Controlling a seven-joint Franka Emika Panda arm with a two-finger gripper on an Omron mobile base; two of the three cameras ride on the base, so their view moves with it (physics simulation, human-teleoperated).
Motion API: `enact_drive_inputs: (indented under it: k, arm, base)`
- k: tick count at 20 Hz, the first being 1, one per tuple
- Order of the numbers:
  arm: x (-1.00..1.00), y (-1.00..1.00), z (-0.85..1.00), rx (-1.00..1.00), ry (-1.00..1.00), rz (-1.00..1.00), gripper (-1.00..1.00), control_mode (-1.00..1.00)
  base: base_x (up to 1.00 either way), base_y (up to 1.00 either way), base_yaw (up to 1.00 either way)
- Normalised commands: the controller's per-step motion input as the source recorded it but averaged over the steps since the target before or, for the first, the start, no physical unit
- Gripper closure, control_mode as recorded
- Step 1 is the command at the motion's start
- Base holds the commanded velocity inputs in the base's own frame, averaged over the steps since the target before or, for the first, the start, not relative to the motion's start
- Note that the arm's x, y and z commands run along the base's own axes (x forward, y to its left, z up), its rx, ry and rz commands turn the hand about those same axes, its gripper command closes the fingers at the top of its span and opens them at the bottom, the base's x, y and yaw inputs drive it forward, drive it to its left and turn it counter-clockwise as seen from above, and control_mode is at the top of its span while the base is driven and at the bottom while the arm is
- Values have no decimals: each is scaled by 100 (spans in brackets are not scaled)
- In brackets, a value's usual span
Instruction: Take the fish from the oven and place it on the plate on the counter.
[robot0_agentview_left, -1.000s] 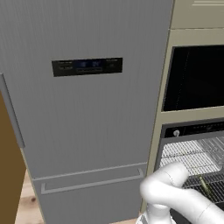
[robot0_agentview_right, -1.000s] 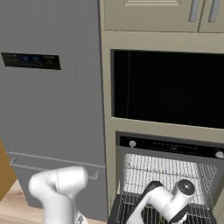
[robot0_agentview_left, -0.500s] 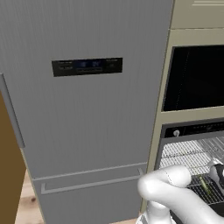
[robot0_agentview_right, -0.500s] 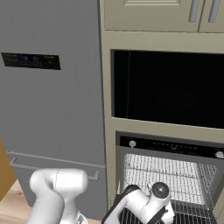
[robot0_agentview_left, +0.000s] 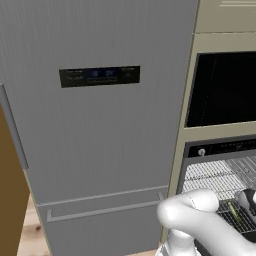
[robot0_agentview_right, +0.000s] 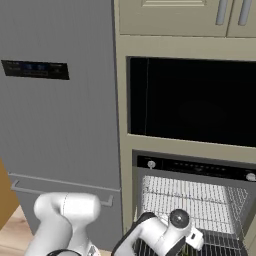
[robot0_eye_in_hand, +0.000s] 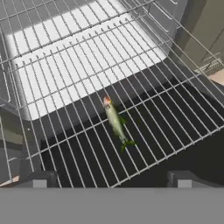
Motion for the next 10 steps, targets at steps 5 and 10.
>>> enact_drive_inputs:
  k: [5, 10]
  arm:
    - [61, 11, -2, -23, 28, 9, -100, -100]
    - [47, 0, -23, 0, 8, 0, -100, -100]
  base:
    - [0, 0, 0]
    - [0, 0, 0]
